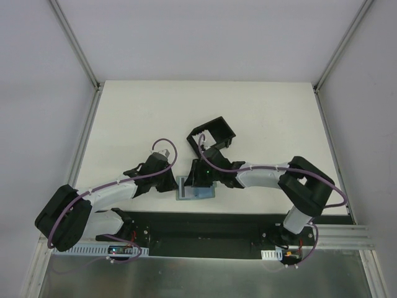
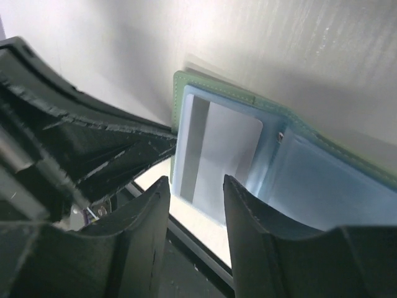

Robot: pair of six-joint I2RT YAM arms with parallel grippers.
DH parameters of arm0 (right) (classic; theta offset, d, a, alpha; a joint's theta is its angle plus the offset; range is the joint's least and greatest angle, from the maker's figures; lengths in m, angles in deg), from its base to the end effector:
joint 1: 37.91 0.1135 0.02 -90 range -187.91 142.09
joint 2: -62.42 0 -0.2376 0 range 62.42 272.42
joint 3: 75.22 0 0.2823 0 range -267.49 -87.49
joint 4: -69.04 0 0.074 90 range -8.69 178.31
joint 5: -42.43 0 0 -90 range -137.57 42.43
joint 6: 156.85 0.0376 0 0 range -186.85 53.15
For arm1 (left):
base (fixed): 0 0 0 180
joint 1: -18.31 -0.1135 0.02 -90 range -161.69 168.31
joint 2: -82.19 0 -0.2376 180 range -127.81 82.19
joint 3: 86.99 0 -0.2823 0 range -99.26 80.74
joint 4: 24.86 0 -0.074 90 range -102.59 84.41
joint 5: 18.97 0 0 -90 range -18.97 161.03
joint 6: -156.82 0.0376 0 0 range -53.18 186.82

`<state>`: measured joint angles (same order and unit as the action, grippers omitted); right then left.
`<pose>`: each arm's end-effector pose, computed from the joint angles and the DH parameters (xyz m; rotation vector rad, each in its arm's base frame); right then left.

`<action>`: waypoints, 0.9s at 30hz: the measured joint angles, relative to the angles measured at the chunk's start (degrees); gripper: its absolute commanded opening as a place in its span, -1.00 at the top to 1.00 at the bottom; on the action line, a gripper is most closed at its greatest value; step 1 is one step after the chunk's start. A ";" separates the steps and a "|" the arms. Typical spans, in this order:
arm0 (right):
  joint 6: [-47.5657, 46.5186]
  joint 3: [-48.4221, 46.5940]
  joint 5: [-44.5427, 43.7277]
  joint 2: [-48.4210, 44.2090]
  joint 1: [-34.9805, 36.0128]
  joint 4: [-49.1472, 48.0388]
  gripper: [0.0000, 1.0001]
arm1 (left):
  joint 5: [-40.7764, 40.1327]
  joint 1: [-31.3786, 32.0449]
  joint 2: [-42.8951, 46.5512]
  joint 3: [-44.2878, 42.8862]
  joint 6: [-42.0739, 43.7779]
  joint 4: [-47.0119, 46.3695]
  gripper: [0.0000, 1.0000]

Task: Put the credit cards into the card holder
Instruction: Insert the credit card into the card holder, then pick up the credit card from the storage box.

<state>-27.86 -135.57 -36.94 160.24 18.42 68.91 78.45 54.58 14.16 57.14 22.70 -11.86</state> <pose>0.1964 0.3073 0.1099 -0.4803 2.4024 1.0486 0.1975 -0.1510 0.1047 -0.1048 2.5076 -0.7923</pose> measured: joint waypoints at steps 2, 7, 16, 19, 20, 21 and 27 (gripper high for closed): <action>-1.46 1.18 0.42 -2.73 -0.81 0.81 -0.04 | 0.00 0.00 0.00 0.02 -0.02 0.00 1.00; -8.33 -0.92 0.83 -14.29 -7.39 8.96 -0.36 | 0.02 0.00 0.00 0.00 -0.13 0.02 1.00; -23.87 -21.49 1.25 -9.94 -21.68 24.44 -0.50 | -0.22 0.00 -0.24 -1.75 -0.55 2.38 1.00; -27.67 -27.39 4.07 -3.58 -24.65 28.81 -0.51 | -0.68 0.00 -0.24 -3.19 -0.48 3.34 1.00; -28.72 -29.20 4.98 -1.25 -25.35 29.55 -0.53 | -0.92 0.00 -0.26 -3.82 -0.44 3.63 1.00; -29.70 -30.73 5.68 1.07 -25.90 30.01 -0.54 | -1.27 0.00 -0.33 -4.61 -0.39 4.00 1.00; -33.51 -36.74 8.74 12.09 -26.45 32.85 -0.57 | -2.12 -0.02 -2.62 -8.61 1.31 4.81 1.00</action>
<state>-61.37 -172.31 -28.20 172.33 -8.02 101.76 76.33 54.56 11.54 48.53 24.01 -7.05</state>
